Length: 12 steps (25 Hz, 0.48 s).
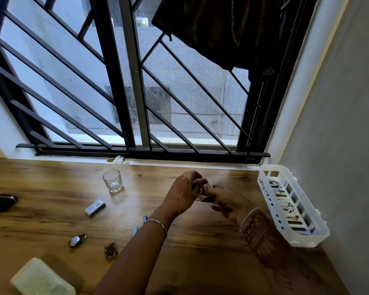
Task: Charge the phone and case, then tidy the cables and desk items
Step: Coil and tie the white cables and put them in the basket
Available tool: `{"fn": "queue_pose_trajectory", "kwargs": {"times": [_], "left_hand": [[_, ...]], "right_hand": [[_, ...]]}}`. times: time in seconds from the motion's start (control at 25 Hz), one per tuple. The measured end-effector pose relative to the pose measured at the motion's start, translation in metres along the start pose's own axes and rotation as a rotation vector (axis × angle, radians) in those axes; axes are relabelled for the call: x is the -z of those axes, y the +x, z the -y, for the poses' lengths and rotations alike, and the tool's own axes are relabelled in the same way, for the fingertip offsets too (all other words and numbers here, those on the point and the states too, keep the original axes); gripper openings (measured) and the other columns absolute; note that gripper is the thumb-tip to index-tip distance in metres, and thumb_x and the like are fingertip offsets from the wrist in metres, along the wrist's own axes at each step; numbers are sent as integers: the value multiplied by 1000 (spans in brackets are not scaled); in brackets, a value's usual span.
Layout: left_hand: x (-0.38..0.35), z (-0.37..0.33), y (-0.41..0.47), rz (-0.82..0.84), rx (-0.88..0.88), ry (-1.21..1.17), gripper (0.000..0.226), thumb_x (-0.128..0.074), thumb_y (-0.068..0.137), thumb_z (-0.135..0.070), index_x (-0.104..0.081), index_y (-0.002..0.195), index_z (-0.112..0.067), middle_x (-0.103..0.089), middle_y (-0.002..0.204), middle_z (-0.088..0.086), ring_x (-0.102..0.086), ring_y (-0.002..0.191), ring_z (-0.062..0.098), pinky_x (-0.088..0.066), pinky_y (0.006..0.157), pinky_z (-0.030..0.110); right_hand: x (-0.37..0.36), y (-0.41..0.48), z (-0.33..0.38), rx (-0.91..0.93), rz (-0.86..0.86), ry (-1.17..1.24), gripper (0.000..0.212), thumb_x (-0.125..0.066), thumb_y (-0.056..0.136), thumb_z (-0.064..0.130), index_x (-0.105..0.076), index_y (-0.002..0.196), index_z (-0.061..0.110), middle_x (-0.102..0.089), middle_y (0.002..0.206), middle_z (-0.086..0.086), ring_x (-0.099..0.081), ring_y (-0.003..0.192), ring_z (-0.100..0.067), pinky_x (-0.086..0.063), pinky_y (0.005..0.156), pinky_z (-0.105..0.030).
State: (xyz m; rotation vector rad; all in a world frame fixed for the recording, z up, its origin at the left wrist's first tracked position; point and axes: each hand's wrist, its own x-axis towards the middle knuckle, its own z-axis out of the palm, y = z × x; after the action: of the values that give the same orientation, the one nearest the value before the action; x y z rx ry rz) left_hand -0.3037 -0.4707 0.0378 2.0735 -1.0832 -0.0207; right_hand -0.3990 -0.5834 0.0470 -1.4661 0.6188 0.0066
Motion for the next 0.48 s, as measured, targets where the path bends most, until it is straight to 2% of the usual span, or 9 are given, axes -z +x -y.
{"fn": "queue_pose_trajectory", "kwargs": {"times": [0.12, 0.28, 0.48], "left_hand": [[-1, -1, 4, -21, 30, 6, 24, -51, 96, -30, -63, 105, -12, -63, 103, 8, -60, 91, 20, -54, 80, 34], [-2, 0, 9, -80, 65, 33, 22, -51, 96, -28, -64, 105, -13, -64, 101, 9, -61, 91, 21, -54, 80, 34], [-6, 4, 8, -100, 94, 40, 22, -52, 96, -28, -63, 103, -11, -65, 100, 10, -62, 91, 22, -53, 79, 35]], "right_hand": [[0, 1, -1, -6, -5, 69, 18, -57, 91, 28, -66, 96, 15, -75, 96, -2, -66, 99, -17, -43, 95, -39], [4, 3, -3, 3, 60, 213, 18, -56, 90, 25, -69, 98, 14, -75, 95, -4, -66, 101, -19, -44, 93, -39], [0, 5, -6, 58, 32, 98, 10, -69, 82, 18, -69, 92, 16, -74, 90, 0, -64, 97, -16, -42, 83, -33]]}}
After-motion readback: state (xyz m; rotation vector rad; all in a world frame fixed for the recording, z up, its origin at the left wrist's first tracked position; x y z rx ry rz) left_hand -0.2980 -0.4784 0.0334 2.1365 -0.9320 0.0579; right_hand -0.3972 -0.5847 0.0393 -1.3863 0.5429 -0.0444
